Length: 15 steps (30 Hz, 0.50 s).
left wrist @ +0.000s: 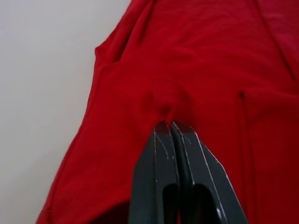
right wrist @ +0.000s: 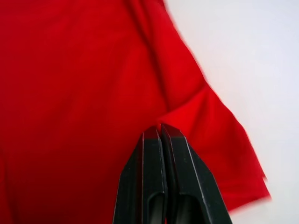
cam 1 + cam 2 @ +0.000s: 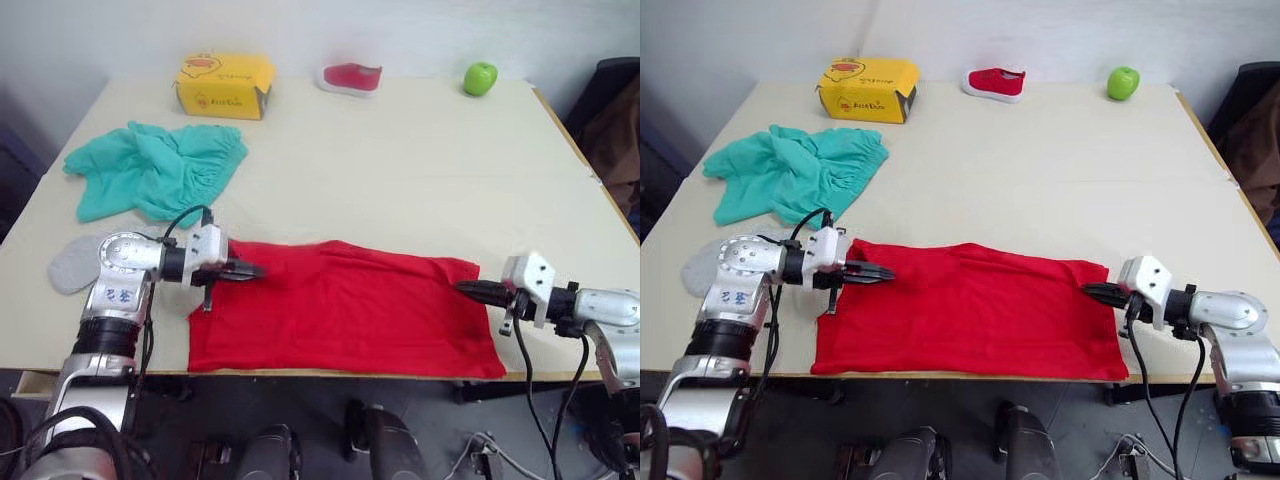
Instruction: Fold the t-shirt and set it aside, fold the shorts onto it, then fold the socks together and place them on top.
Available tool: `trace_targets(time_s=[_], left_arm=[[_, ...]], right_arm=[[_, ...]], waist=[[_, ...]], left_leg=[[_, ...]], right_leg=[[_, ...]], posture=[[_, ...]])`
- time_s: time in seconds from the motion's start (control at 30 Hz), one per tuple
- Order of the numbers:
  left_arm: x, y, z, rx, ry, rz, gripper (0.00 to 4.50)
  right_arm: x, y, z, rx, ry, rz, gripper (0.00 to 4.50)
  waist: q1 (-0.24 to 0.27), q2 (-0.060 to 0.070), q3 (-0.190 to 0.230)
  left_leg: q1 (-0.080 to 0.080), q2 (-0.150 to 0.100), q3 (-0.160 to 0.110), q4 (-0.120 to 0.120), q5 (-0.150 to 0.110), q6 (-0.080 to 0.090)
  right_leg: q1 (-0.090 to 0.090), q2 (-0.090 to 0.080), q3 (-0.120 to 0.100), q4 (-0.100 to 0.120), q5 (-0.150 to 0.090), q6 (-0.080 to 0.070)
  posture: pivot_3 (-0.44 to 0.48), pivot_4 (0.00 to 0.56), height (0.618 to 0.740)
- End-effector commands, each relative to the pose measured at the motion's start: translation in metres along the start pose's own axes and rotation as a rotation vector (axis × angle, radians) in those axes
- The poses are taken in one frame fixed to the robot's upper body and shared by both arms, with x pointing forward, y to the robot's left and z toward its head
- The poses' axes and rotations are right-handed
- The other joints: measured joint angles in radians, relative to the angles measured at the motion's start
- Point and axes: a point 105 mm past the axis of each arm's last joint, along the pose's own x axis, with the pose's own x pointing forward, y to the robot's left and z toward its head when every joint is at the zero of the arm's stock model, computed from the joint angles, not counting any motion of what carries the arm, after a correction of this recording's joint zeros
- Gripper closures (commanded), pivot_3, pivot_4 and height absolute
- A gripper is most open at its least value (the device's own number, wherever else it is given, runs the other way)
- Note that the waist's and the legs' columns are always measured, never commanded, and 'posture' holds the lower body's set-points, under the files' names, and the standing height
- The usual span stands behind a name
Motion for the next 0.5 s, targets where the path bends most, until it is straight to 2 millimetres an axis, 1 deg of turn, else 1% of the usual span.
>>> trace_targets(time_s=[0.03,0.13,0.23,0.37,0.5], left_arm=[[-0.014,-0.003,-0.004,0.064,0.058,0.012,4.50],[-0.022,0.005,-0.012,0.010,0.078,0.065,4.50],[-0.026,0.012,-0.013,-0.047,0.064,0.103,4.50],[-0.029,0.018,-0.011,-0.141,0.034,0.129,4.50],[-0.032,0.021,-0.011,-0.219,0.018,0.147,4.50]], right_arm=[[-0.007,-0.002,-0.005,-0.106,0.047,0.021,4.48],[-0.008,-0.004,-0.012,-0.160,0.079,0.031,4.48],[-0.011,-0.006,-0.020,-0.187,0.111,0.039,4.48],[-0.017,-0.017,-0.026,-0.160,0.131,-0.004,4.48],[-0.019,-0.024,-0.026,-0.134,0.119,-0.024,4.48]], waist=[[0.003,0.000,0.000],[0.006,0.000,0.000],[0.006,0.000,0.000],[0.006,0.000,0.000],[0.005,0.000,0.000]], left_leg=[[0.000,0.000,0.000,0.000,0.000,0.000],[0.000,0.000,0.000,0.000,0.000,0.000],[0.000,0.000,0.000,0.000,0.000,0.001],[-0.001,0.000,0.000,0.000,0.000,0.001],[-0.001,0.000,0.000,0.000,0.000,0.001]], right_leg=[[0.000,0.000,0.000,0.000,0.000,0.000],[0.000,0.000,-0.001,-0.001,0.000,0.000],[0.000,0.000,-0.001,-0.001,0.000,0.000],[0.000,0.000,-0.001,-0.001,0.000,0.000],[0.000,0.000,-0.001,-0.001,0.000,0.000]], posture=[[0.000,0.150,0.740],[0.000,0.150,0.740],[0.000,0.150,0.740],[0.000,0.150,0.740],[0.000,0.150,0.740]])
